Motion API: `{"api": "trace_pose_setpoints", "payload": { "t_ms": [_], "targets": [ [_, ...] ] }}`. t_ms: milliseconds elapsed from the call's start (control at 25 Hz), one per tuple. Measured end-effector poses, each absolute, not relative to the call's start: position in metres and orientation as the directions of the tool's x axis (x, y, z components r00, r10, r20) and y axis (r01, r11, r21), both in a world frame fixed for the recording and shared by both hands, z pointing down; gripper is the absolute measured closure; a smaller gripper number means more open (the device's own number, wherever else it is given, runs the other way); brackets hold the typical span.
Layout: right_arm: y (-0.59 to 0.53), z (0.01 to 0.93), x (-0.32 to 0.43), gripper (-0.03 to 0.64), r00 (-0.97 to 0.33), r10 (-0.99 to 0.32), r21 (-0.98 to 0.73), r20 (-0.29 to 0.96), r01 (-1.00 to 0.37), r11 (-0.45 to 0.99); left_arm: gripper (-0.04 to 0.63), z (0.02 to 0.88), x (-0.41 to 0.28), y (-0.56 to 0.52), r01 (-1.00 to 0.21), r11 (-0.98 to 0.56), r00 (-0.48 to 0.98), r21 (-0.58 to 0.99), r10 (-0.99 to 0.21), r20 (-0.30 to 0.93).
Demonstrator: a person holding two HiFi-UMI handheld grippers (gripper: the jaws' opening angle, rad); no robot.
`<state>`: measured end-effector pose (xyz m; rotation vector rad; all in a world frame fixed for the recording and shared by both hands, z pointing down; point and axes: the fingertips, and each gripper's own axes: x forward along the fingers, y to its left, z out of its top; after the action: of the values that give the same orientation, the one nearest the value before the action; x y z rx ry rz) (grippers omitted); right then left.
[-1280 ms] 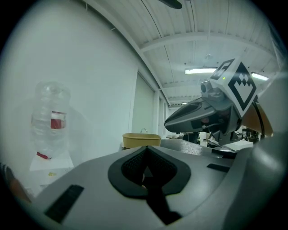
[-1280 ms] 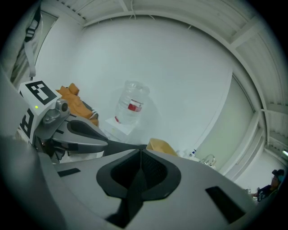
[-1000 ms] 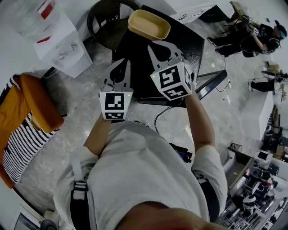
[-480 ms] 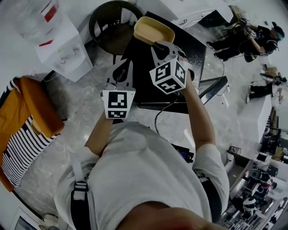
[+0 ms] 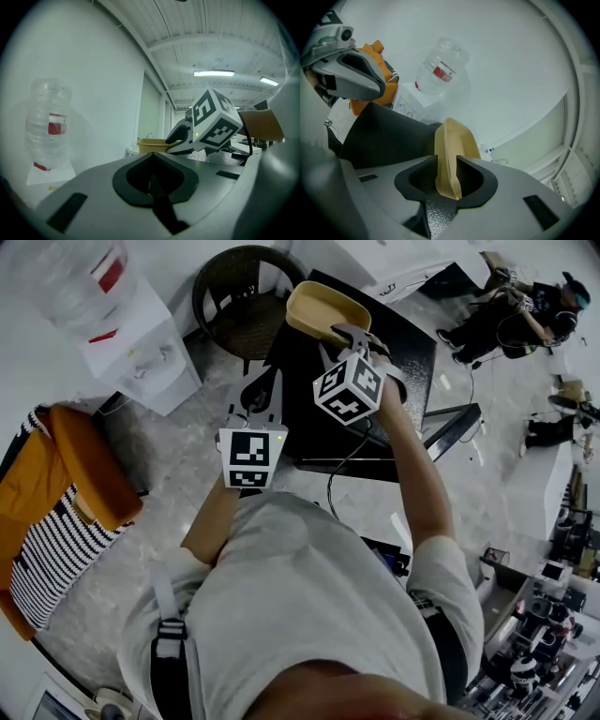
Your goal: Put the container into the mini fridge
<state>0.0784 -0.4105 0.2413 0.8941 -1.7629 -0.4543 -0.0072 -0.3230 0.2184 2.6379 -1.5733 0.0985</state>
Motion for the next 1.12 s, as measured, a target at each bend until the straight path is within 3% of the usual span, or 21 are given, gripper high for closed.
{"api": "trace_pose_setpoints", "payload": {
  "t_ms": [560,1120],
  "targets": [
    [-0.407,0.245,0.079,0.561,-0.148,-0.771,0.703,0.619,-0.335,0.628,0.584,0.222,-0.011,-0.320,-0.886,-0.462,0.462,0.026,-0.881,0.098],
    [-0.368,0.223,0.072,0.565,-0.260,-0.752,0.674,0.606,-0.333,0.659,0.583,0.224,0.005,-0.305,-0.892,-0.451,0.451,0.025,-0.886,0.106]
  ]
}}
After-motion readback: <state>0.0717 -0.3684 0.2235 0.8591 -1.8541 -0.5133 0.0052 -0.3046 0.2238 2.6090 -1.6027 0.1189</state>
